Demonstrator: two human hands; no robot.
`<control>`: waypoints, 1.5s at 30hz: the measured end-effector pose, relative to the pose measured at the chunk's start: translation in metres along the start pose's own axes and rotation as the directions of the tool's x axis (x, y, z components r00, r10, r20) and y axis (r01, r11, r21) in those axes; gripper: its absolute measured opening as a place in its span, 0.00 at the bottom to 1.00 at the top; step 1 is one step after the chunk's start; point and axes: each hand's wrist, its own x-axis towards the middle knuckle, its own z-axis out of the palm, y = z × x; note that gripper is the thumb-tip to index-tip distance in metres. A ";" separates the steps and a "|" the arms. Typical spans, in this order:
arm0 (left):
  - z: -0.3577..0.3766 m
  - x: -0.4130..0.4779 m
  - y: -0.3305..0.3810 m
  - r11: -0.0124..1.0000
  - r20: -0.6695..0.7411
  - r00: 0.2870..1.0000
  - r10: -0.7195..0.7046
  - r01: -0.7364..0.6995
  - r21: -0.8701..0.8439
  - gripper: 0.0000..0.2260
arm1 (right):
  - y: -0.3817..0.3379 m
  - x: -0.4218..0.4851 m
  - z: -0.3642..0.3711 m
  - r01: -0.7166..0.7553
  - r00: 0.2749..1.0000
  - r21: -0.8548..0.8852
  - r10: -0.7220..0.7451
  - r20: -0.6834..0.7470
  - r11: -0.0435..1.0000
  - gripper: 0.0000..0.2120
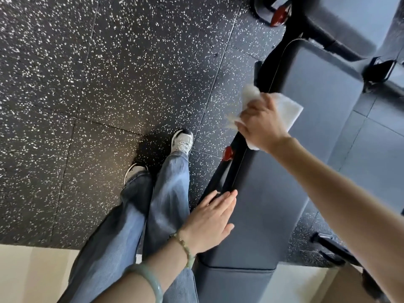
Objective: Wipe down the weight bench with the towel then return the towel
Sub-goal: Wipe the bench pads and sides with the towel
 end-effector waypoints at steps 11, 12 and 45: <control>-0.006 -0.012 -0.011 0.994 0.073 0.995 0.072 -0.078 0.081 0.28 | -0.037 -0.043 0.012 0.123 0.990 -0.039 -0.125 -0.065 0.992 0.22; -0.011 -0.010 -0.010 0.993 0.053 0.997 0.065 -0.069 0.097 0.27 | -0.022 -0.029 0.003 0.059 0.997 -0.052 -0.061 -0.044 0.997 0.24; 0.089 -0.109 0.029 0.986 0.070 0.996 0.049 -0.060 0.157 0.29 | -0.198 -0.177 0.086 0.166 0.979 0.171 -0.182 0.086 0.971 0.17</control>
